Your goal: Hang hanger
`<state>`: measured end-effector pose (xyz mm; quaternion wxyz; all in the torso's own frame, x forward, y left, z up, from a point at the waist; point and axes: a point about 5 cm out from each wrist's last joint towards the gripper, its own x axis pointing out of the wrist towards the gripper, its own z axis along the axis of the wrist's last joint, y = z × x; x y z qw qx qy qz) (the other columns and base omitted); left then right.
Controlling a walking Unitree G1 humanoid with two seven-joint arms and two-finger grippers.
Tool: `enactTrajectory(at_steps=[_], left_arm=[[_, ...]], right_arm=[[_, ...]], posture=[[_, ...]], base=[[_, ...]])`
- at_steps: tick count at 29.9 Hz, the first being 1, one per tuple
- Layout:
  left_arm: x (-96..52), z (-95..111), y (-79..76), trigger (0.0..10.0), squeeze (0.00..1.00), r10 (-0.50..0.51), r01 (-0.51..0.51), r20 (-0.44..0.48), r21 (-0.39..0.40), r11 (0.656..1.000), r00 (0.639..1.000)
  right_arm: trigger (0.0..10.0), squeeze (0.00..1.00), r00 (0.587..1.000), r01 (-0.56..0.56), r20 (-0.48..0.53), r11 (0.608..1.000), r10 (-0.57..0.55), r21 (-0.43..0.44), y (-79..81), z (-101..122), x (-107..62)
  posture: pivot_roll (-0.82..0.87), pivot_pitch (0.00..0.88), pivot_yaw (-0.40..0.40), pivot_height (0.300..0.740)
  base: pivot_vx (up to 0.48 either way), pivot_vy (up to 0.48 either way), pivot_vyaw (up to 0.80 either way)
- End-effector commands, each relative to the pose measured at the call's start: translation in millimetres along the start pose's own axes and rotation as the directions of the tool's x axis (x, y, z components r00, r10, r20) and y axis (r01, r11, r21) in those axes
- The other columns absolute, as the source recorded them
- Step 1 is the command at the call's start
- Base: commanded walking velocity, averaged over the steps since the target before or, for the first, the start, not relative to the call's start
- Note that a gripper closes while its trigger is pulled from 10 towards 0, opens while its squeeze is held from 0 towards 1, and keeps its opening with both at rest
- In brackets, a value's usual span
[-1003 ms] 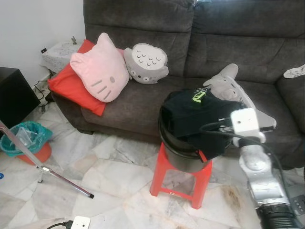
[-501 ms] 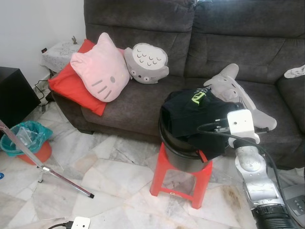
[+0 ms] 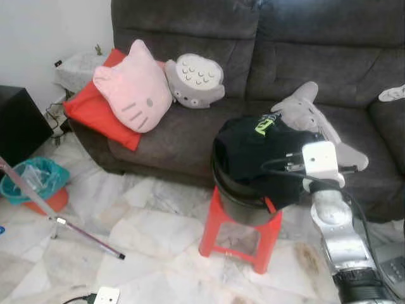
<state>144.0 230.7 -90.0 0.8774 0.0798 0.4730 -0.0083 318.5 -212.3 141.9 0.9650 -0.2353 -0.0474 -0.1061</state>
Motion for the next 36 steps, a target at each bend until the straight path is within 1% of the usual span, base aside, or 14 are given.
enactTrajectory(at_steps=[1,7,14,21,28,36], left_arm=[[-1.5,-4.5,3.8,10.0,0.00,0.003,-0.003,-0.017,-0.004,1.000,1.000],[-1.1,-3.4,5.2,10.0,0.00,0.009,-0.009,-0.023,-0.005,1.000,1.000],[0.1,-1.8,2.4,10.0,0.00,0.008,-0.008,-0.028,-0.009,1.000,1.000],[4.1,10.1,-2.9,10.0,0.00,0.000,0.000,-0.012,-0.007,1.000,1.000],[5.1,12.7,-5.3,10.0,0.00,-0.001,0.001,-0.008,-0.006,1.000,1.000],[5.3,14.2,-4.4,10.0,0.00,0.001,-0.001,-0.006,-0.004,1.000,1.000]], right_arm=[[10.0,0.00,1.000,-0.002,0.029,1.000,0.002,0.012,1.1,5.8,0.7],[10.0,0.00,1.000,0.005,0.026,1.000,-0.005,0.015,0.6,5.1,0.6],[10.0,0.00,1.000,0.007,0.027,1.000,-0.007,0.014,0.8,5.4,0.8],[10.0,0.00,1.000,-0.001,0.029,1.000,0.000,0.012,2.3,5.6,0.8],[10.0,0.00,0.999,-0.007,0.036,1.000,0.007,0.006,4.4,6.4,0.8],[10.0,0.00,0.999,-0.011,0.037,1.000,0.011,0.011,7.1,6.3,0.4]], posture=[[-0.10,0.000,0.027,0.740],[-0.09,0.000,0.026,0.740],[-0.09,0.000,0.024,0.740],[-0.10,0.000,0.022,0.740],[-0.09,0.000,0.022,0.740],[-0.09,0.000,0.026,0.740]], base=[[-0.337,0.000,0.00],[-0.339,0.000,0.00],[-0.339,0.000,0.00],[-0.340,0.000,0.00],[-0.340,0.000,0.00],[-0.340,0.000,0.00]])
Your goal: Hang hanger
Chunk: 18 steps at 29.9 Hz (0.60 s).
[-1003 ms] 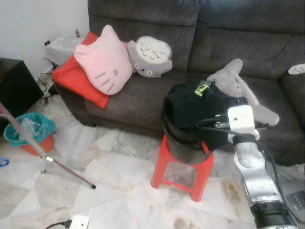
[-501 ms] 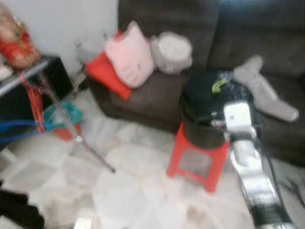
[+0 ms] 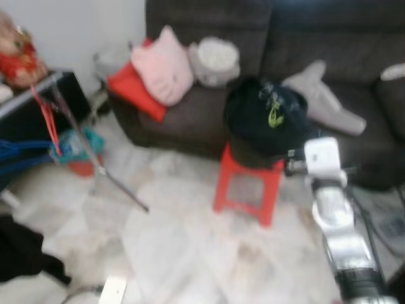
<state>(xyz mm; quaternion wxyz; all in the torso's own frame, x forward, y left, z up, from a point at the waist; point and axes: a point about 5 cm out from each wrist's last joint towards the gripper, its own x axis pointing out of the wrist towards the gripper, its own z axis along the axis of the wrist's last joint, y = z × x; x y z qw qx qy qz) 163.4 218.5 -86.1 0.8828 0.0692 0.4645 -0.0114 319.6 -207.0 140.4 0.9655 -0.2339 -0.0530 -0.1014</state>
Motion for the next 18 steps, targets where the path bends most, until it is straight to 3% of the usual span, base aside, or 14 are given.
enactTrajectory(at_steps=[1,12,18], left_arm=[[-1.7,-5.7,5.5,10.0,0.00,0.015,-0.015,-0.027,0.013,1.000,1.000],[-12.6,-29.9,26.1,10.0,0.00,0.038,-0.038,-0.060,0.006,0.999,0.997],[-11.6,-25.5,27.7,10.0,0.00,0.040,-0.040,-0.051,0.000,0.999,0.998]], right_arm=[[10.0,0.00,1.000,-0.005,0.024,1.000,0.005,0.006,1.6,5.2,0.6],[10.0,0.00,1.000,-0.027,0.015,1.000,0.027,0.006,6.0,2.6,-1.2],[10.0,0.00,0.998,-0.065,0.005,0.998,0.064,0.007,11.0,0.5,-1.9]], posture=[[-0.09,0.000,0.026,0.740],[-0.09,0.000,0.024,0.740],[-0.09,0.000,0.021,0.740]], base=[[-0.337,0.000,0.00],[-0.340,0.000,0.00],[-0.338,0.000,0.00]])
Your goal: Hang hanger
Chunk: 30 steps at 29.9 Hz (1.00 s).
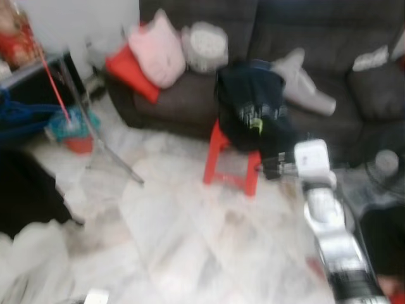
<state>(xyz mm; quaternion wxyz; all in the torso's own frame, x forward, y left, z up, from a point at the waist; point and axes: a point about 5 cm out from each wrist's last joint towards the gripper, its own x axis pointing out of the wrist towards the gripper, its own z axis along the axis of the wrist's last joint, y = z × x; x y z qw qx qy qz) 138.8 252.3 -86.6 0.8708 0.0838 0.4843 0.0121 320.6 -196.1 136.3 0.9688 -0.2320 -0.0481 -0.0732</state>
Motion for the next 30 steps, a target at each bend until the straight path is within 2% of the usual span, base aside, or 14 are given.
enactTrajectory(at_steps=[1,5,6,7,8,14,20,24,26,30], left_arm=[[2.6,5.6,-7.8,10.0,0.00,-0.017,0.017,0.007,-0.005,1.000,1.000],[6.4,14.7,-21.0,10.0,0.00,-0.032,0.032,0.020,-0.003,0.999,0.999],[7.7,16.7,-30.5,10.0,0.00,-0.042,0.042,0.023,0.001,0.999,0.999],[7.7,16.7,-30.5,10.0,0.00,-0.042,0.042,0.023,0.001,0.999,0.999],[8.2,16.7,-39.3,10.0,0.00,-0.051,0.051,0.025,0.003,0.999,0.998],[7.3,11.4,-48.6,10.0,0.00,-0.060,0.060,0.022,0.004,0.998,0.998],[6.2,7.9,-44.9,10.0,0.00,-0.054,0.054,0.020,0.008,0.998,0.998],[5.0,4.7,-38.3,10.0,0.00,-0.057,0.057,0.015,0.003,0.998,0.998],[5.0,4.7,-38.3,10.0,0.00,-0.057,0.057,0.015,0.003,0.998,0.998],[4.1,4.1,-30.4,10.0,0.00,-0.052,0.052,0.021,-0.002,0.999,0.998]], right_arm=[[10.0,0.00,1.000,-0.018,-0.003,1.000,0.018,0.007,1.0,-1.8,-0.8],[10.0,0.00,0.999,-0.039,-0.011,0.999,0.039,0.003,3.5,-4.1,-1.8],[10.0,0.00,0.998,-0.056,-0.017,0.998,0.056,0.005,5.1,-5.7,-2.4],[10.0,0.00,0.998,-0.056,-0.017,0.998,0.056,0.005,5.1,-5.7,-2.4],[10.0,0.00,0.998,-0.064,-0.018,0.998,0.064,0.006,6.2,-6.4,-3.0],[10.0,0.00,0.995,-0.094,-0.021,0.996,0.094,0.007,10.3,-7.6,-4.2],[10.0,0.00,0.992,-0.118,-0.033,0.993,0.119,0.010,12.9,-10.6,-4.5],[10.0,0.00,0.981,-0.138,-0.132,0.989,0.143,0.048,17.6,-31.8,-8.5],[10.0,0.00,0.981,-0.138,-0.132,0.989,0.143,0.048,17.6,-31.8,-8.5],[10.0,0.00,0.945,-0.086,-0.295,0.976,0.143,0.200,20.5,-70.4,-19.5]], posture=[[-0.09,0.000,0.021,0.740],[-0.09,0.000,0.020,0.740],[-0.09,0.000,0.019,0.740],[-0.09,0.000,0.019,0.740],[-0.09,0.000,0.019,0.740],[-0.09,0.000,0.018,0.740],[-0.09,0.000,0.018,0.740],[-0.09,0.000,0.024,0.740],[-0.09,0.000,0.024,0.740],[-0.07,0.000,0.020,0.740]], base=[[-0.337,0.000,0.00],[-0.336,0.000,0.00],[-0.341,0.000,0.00],[-0.341,0.000,0.00],[-0.277,0.000,0.00],[-0.276,0.000,0.00],[-0.046,0.000,0.00],[0.000,0.000,0.00],[0.000,0.000,0.00],[0.000,0.000,0.00]])
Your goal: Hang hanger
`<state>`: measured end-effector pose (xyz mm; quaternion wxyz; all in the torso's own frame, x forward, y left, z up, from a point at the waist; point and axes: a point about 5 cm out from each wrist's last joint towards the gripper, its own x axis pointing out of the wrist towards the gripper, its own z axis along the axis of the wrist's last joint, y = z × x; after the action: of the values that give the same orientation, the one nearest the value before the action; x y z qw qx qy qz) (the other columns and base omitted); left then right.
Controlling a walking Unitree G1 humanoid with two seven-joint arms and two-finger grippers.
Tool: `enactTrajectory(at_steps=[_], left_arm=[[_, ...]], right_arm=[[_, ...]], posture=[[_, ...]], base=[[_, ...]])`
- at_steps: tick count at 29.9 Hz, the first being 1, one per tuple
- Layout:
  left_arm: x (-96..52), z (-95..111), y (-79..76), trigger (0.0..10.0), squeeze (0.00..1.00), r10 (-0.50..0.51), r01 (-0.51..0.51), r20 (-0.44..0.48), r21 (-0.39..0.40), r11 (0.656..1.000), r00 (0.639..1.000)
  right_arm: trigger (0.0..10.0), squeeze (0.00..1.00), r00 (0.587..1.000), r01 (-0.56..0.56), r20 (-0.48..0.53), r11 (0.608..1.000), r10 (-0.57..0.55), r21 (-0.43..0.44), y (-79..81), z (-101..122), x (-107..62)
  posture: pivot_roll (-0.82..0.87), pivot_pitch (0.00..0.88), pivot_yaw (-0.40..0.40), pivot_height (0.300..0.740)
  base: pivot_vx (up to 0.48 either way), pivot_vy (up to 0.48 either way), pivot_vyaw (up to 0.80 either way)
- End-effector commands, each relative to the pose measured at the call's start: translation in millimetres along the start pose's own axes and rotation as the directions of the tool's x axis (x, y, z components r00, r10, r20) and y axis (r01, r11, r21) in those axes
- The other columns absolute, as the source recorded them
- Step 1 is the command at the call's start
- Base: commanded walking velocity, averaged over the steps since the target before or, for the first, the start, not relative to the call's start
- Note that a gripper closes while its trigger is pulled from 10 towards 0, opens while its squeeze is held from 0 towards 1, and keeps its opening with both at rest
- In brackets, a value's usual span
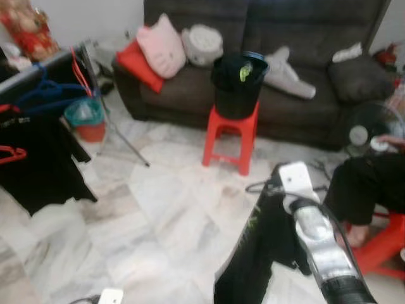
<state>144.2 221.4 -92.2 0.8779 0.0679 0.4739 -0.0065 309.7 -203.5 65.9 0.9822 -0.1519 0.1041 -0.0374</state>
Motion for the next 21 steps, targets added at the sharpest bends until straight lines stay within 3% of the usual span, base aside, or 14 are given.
enactTrajectory(at_steps=[1,6,12,21], left_arm=[[-0.7,-1.8,2.0,10.0,0.00,-0.003,0.003,-0.006,0.005,1.000,1.000],[-2.8,-6.3,9.2,10.0,0.00,0.009,-0.009,-0.018,0.002,1.000,1.000],[-3.4,-7.6,11.6,10.0,0.00,0.019,-0.019,-0.025,-0.002,1.000,0.999],[-1.5,-7.3,-1.0,10.0,0.00,0.007,-0.007,-0.025,-0.010,1.000,1.000]], right_arm=[[10.0,0.00,0.998,0.013,-0.056,0.998,-0.009,0.069,-2.8,-13.9,-0.3],[10.0,0.00,0.988,0.026,-0.154,0.993,-0.009,0.112,-2.2,-38.5,-3.6],[10.0,0.00,0.985,0.014,-0.172,0.992,0.008,0.124,3.8,-42.6,-2.7],[10.0,0.00,0.984,0.023,-0.176,0.989,0.003,0.148,7.8,-47.0,-2.3]], posture=[[-0.07,0.000,0.020,0.740],[-0.06,0.000,0.018,0.740],[-0.05,0.000,0.018,0.740],[-0.05,0.000,0.019,0.740]], base=[[0.000,0.000,0.00],[0.000,0.000,0.00],[0.000,0.000,0.00],[0.000,0.000,0.74]])
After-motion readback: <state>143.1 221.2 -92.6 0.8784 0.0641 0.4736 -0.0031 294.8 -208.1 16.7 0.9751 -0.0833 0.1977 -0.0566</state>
